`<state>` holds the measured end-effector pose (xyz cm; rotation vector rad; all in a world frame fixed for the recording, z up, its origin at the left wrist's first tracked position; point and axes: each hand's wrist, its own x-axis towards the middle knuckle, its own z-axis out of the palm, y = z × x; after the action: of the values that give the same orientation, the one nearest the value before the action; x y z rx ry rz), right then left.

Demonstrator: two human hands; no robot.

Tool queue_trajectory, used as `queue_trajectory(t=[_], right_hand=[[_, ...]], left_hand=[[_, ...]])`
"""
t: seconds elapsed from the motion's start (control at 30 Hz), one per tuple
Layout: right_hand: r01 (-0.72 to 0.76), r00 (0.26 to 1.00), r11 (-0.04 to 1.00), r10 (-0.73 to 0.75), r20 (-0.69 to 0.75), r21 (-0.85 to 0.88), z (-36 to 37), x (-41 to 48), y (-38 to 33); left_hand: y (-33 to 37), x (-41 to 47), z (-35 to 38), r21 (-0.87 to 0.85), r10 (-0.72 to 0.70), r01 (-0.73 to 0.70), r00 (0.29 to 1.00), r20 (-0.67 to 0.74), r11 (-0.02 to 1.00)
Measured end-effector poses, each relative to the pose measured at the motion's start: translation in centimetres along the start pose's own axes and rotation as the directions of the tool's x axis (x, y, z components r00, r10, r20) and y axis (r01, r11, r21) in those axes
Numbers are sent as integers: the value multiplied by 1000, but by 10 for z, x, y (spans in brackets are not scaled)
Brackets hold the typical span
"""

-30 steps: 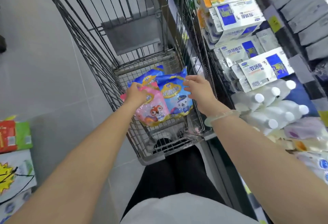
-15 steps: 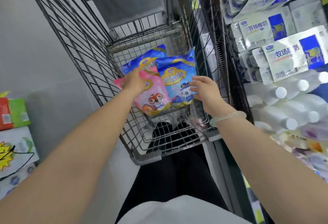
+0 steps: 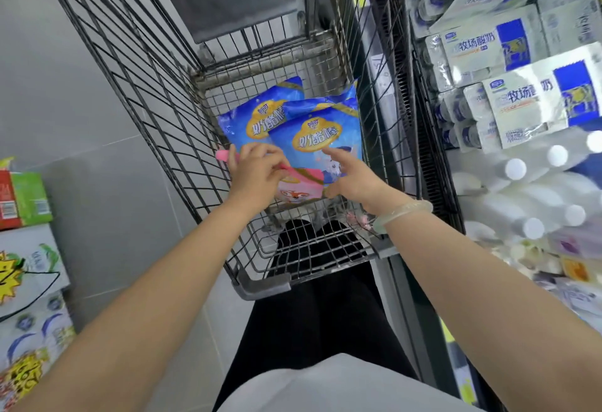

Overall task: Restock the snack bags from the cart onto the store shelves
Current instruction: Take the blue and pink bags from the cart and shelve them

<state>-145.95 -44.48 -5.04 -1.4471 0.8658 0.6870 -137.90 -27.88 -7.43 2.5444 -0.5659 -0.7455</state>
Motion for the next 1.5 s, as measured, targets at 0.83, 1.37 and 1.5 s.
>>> queue_trajectory(t=[0.83, 1.37, 1.5], right_hand=[[120, 708, 988, -155, -689, -99, -31, -1, 7], [237, 819, 936, -48, -572, 261, -40, -30, 7], [280, 823, 921, -84, -562, 272, -45, -56, -3]], left_hand=[[-13, 75, 66, -518, -562, 804, 583, 587, 292], [-8, 10, 39, -705, -646, 468, 763, 18, 533], [3, -18, -4, -705, -631, 363, 761, -154, 609]])
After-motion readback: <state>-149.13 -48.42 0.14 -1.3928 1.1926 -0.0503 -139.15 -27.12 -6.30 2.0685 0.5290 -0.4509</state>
